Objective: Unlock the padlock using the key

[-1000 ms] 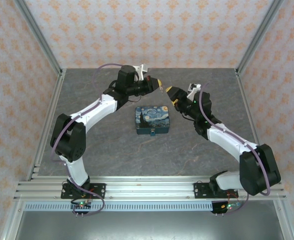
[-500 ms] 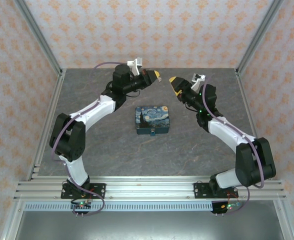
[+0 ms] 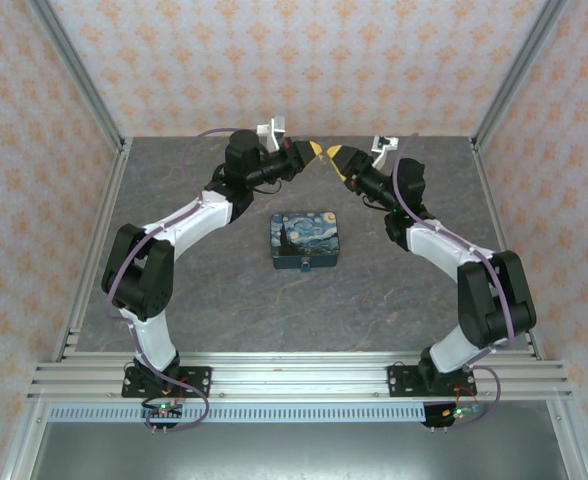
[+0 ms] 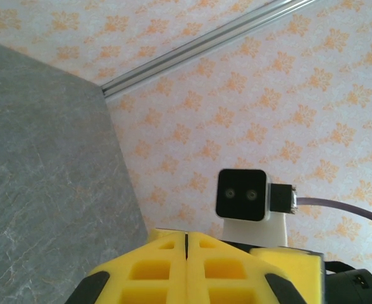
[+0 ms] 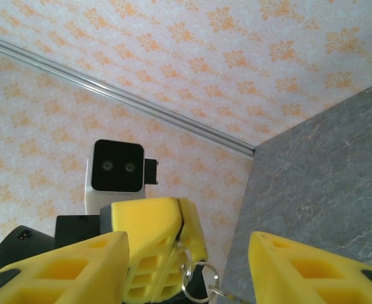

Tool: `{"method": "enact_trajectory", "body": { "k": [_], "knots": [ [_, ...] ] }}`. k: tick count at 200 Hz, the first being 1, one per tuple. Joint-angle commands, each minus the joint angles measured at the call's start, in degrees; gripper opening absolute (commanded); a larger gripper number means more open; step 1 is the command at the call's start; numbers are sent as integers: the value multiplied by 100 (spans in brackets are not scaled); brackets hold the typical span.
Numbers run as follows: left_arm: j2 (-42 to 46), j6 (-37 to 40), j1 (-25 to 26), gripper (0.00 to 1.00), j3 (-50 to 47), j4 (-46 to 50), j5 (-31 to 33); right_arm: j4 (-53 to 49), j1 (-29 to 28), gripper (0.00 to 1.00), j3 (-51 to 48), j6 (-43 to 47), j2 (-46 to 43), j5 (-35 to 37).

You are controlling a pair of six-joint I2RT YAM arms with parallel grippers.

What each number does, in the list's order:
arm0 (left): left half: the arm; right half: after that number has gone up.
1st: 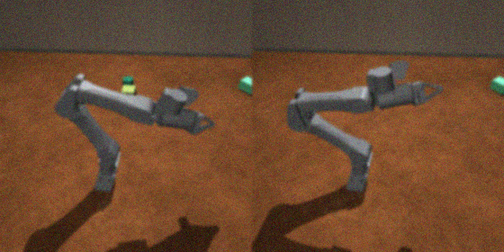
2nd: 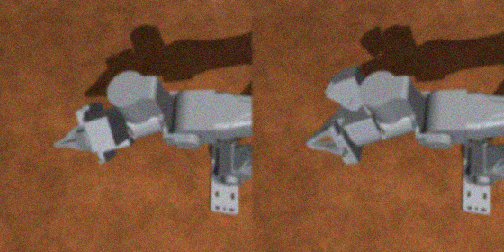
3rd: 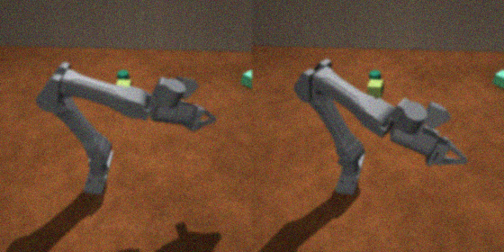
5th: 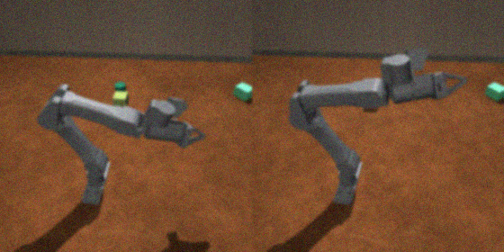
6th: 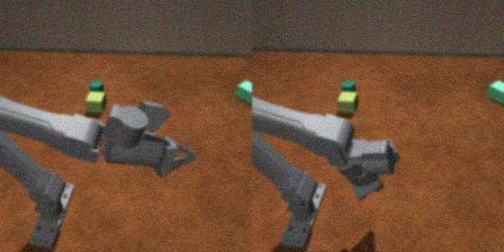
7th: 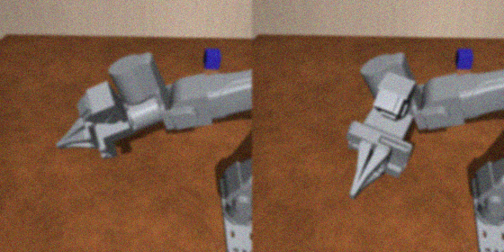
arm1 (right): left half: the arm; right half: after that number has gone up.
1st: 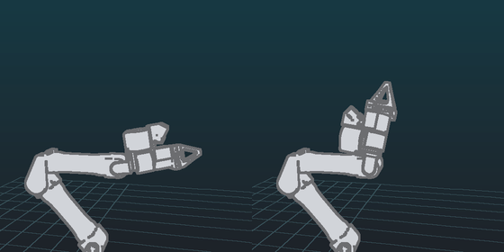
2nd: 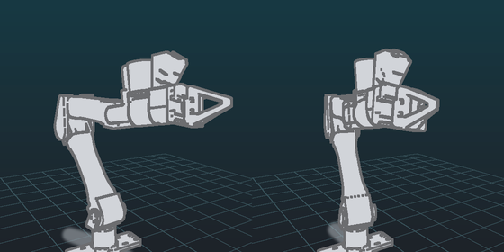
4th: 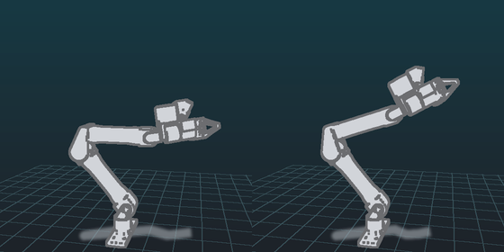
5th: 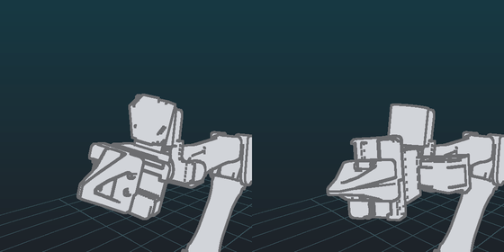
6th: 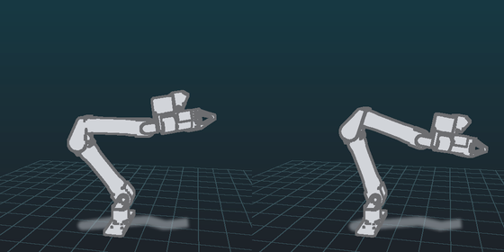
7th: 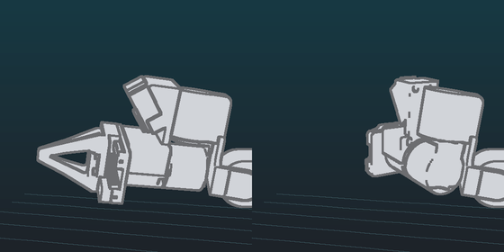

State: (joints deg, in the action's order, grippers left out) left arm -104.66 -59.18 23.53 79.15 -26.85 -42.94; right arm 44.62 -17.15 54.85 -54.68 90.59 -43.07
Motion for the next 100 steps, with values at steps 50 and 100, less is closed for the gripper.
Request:
{"method": "enact_trajectory", "body": {
  "k": [50, 100],
  "knots": [
    [104, -35, 9, 0, 65, -70, -154, 899, 25, 44, 116, -290, 247, -327],
    [56, -29, 35, 0, 134, 57, -162, 977, 18, 39, 153, -377, 362, -550]
  ]
}}
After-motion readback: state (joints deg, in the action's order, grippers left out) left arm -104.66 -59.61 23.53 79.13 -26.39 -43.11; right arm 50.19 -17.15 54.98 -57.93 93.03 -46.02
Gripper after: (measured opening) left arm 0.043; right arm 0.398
